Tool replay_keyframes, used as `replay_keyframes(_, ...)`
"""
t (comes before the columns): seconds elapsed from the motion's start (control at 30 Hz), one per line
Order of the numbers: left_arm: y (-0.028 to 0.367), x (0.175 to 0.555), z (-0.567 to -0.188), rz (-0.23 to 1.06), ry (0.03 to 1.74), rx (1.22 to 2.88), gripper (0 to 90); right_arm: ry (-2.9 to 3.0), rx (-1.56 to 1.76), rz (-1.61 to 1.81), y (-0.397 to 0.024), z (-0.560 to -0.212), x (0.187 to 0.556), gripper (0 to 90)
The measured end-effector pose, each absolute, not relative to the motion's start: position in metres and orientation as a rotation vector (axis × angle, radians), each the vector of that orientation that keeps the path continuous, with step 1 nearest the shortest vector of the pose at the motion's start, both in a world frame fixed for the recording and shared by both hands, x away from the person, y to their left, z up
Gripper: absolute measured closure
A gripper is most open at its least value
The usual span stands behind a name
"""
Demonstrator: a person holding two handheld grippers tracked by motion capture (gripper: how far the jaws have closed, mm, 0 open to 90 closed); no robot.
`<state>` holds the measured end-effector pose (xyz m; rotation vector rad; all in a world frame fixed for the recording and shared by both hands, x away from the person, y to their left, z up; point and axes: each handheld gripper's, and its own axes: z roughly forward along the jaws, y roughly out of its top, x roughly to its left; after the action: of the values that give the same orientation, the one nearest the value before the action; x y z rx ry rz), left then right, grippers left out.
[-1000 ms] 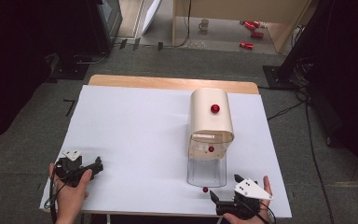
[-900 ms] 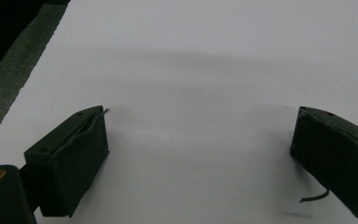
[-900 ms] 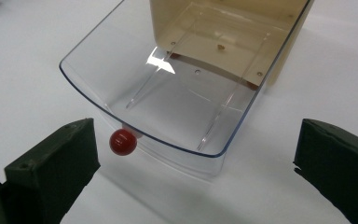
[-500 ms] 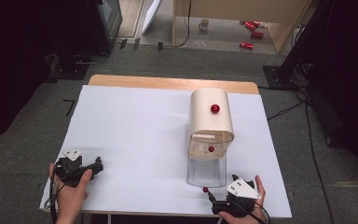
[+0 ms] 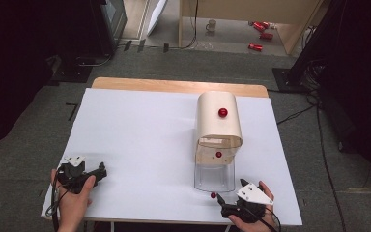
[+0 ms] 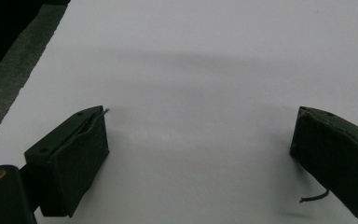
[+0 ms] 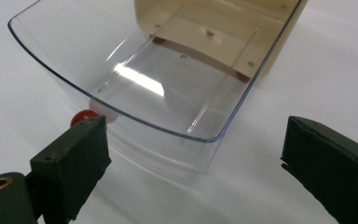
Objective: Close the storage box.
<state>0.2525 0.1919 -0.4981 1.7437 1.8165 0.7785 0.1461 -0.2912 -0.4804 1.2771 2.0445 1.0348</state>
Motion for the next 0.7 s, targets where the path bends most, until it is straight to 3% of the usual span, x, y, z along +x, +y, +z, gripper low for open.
replay_keyframes(0.23, 0.192, 0.252, -0.498, 0.778, 1.816, 1.744, 4.3, 1.928, 1.342, 1.102, -0.299, -0.474, 0.153, 12.5)
replay_keyframes(0.7, 0.192, 0.252, -0.498, 0.778, 1.816, 1.744, 4.3, 1.814, 1.445, 1.074, -0.307, -0.483, 0.182, 13.6)
